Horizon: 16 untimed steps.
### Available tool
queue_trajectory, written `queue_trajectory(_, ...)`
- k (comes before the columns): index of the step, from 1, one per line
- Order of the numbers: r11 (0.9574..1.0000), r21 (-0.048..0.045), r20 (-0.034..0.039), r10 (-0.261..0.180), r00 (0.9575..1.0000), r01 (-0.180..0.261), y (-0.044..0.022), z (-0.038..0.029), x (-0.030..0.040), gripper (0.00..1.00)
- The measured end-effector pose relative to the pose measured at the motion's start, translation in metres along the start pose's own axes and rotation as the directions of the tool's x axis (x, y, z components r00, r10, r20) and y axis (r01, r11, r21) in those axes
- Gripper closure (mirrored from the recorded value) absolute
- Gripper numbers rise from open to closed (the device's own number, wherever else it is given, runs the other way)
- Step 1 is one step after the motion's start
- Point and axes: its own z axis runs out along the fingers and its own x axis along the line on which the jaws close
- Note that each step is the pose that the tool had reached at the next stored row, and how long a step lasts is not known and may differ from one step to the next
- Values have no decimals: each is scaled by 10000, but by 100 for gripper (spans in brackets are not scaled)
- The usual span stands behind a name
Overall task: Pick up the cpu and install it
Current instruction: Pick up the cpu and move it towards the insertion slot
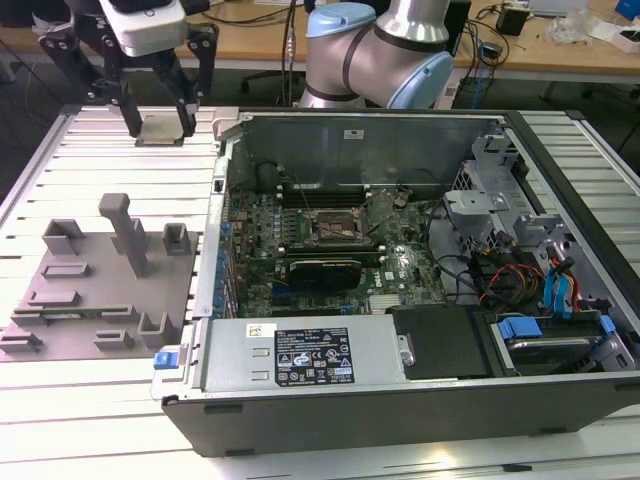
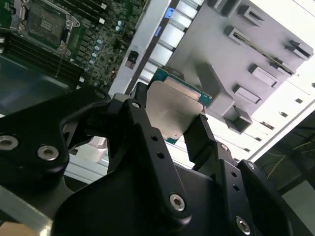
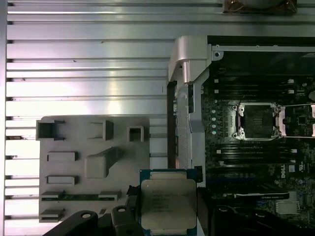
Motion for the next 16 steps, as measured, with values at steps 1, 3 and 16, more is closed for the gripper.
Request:
queue_trajectory(1,10000,0,-1,0,10000,0,1,1,-39,45)
queue_trajectory(3,10000,0,0,-1,10000,1,1,2,-88,45)
queue_trajectory(16,10000,0,0,0,10000,0,6,12,-442,45)
